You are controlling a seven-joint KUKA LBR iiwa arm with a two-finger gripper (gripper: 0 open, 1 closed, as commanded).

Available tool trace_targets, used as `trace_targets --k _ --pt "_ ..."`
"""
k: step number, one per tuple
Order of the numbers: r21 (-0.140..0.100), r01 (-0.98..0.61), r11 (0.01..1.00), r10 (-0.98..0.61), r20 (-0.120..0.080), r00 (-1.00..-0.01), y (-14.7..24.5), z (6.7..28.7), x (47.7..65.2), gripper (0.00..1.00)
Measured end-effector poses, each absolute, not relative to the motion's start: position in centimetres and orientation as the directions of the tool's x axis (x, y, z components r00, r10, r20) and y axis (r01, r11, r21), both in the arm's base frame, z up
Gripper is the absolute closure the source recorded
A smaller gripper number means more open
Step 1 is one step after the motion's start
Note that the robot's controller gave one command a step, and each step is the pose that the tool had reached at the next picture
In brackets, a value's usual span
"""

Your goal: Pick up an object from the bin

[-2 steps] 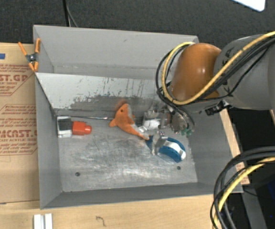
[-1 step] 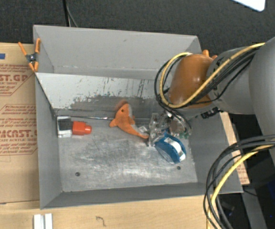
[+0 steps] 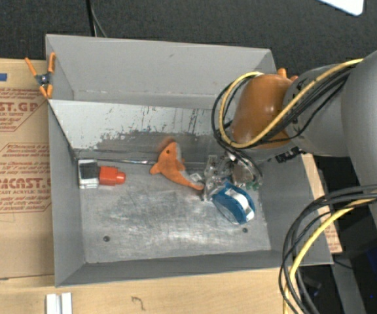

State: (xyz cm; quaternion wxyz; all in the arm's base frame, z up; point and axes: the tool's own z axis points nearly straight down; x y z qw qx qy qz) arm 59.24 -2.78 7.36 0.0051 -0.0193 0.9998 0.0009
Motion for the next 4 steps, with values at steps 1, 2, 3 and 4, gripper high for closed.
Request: trace_targets --k 1,2,3,4 --pt "0.002 -0.039 0.999 -0.039 -0.010 -0.999 -2.8 7.4 59.2 1.00" --pt "0.001 -0.298 0.955 -0.298 -0.003 -0.955 4.6 16.3 58.7 1.00" --pt "0.001 -0.298 0.955 -0.297 -0.003 -0.955 4.6 16.3 58.7 1.00" --pt "0.001 -0.257 0.966 -0.257 -0.002 -0.966 4.4 19.8 58.6 1.00"
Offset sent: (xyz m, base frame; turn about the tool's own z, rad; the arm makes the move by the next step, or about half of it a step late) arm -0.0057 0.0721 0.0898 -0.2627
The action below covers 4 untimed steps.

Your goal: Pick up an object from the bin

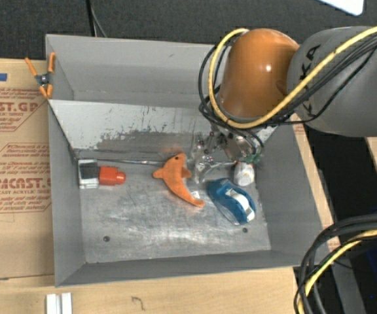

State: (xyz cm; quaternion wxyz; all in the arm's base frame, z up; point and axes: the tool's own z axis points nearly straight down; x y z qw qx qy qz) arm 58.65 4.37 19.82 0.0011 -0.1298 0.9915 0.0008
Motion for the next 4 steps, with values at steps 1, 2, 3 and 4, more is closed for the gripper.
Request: trace_targets --k 1,2,3,4 --pt "0.002 -0.257 0.966 -0.257 -0.001 -0.966 3.7 17.3 58.9 0.00" --pt "0.001 -0.257 0.966 -0.257 -0.003 -0.966 3.7 17.4 58.9 0.00" --pt "0.000 -0.196 0.981 -0.196 -0.007 -0.981 4.2 11.7 57.7 0.00" --pt "-0.008 -0.398 0.917 -0.398 -0.044 -0.916 2.1 8.2 60.0 1.00"
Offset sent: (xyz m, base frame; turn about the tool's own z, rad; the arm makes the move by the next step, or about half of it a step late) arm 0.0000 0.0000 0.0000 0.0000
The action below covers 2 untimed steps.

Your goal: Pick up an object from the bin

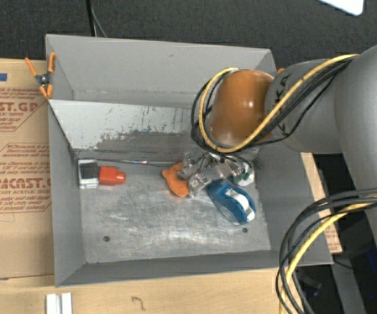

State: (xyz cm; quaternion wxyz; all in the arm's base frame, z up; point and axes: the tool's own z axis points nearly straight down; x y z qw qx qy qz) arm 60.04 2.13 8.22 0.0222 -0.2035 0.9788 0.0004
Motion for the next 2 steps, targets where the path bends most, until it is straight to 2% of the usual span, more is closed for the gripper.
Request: trace_targets --k 1,2 --pt "-0.008 -0.398 0.917 -0.398 -0.044 -0.916 2.1 8.2 60.0 1.00" --pt "-0.001 -0.393 0.920 -0.393 -0.007 -0.920 5.3 22.2 58.6 1.00"
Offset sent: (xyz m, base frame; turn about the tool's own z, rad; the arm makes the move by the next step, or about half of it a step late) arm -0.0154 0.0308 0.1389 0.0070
